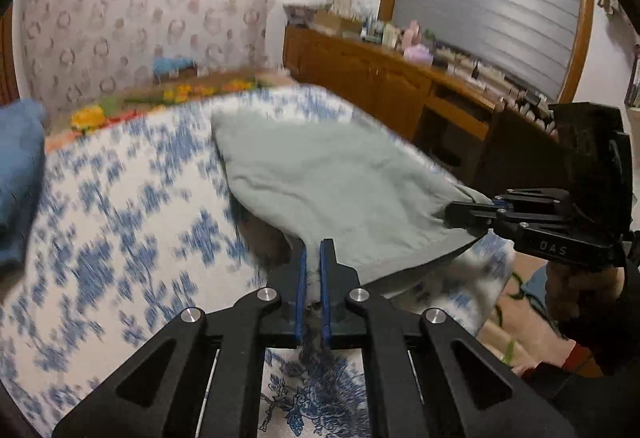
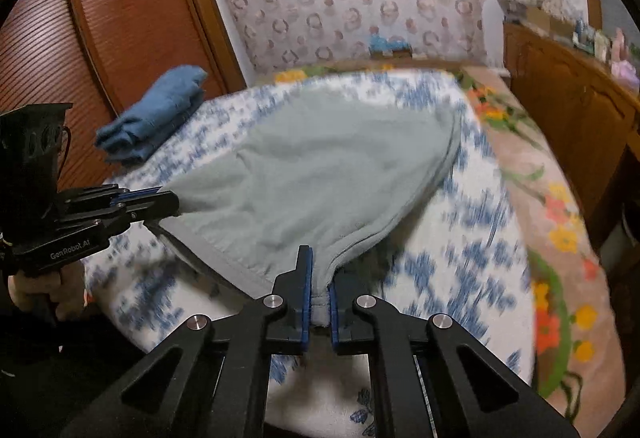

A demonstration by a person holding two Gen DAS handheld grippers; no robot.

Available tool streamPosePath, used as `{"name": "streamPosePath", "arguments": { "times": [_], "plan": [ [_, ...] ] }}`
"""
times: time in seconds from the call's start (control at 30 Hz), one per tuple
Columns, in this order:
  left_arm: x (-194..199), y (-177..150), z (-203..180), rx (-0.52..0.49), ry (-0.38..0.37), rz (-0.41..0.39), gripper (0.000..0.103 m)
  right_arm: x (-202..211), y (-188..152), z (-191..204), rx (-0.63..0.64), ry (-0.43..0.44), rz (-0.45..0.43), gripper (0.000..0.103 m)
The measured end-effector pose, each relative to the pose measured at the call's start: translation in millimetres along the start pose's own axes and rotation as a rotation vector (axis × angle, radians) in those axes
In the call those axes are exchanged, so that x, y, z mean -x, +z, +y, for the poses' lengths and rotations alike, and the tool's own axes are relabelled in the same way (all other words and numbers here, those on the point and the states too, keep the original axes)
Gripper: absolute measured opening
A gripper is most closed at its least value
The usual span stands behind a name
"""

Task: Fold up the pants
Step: 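Grasp the folded end of the grey-green garment with both tools, then lift the held end with both tools and fold it over the garment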

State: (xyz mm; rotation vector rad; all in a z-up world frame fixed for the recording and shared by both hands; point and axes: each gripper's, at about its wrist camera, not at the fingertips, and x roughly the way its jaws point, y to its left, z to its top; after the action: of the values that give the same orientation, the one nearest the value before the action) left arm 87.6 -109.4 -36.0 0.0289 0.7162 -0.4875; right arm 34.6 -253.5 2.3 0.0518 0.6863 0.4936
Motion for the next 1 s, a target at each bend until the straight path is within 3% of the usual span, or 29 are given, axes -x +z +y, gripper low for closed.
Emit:
{"name": "streamPosePath", "arguments": {
  "times": [0.53, 0.73, 1.0],
  "plan": [
    [93, 85, 4, -0.052, 0.034, -0.234, 0.006, 80, 93, 31, 0.139, 0.079, -0.232, 0.006],
    [94, 109, 31, -0.037, 0.089, -0.272, 0.006, 58, 122, 35, 0.179, 0.101, -0.233, 0.006],
    [74, 163, 95, -0.007, 0.2, -0.283, 0.006, -20, 195, 31, 0.23, 0.094, -0.22, 0.006]
  ]
}}
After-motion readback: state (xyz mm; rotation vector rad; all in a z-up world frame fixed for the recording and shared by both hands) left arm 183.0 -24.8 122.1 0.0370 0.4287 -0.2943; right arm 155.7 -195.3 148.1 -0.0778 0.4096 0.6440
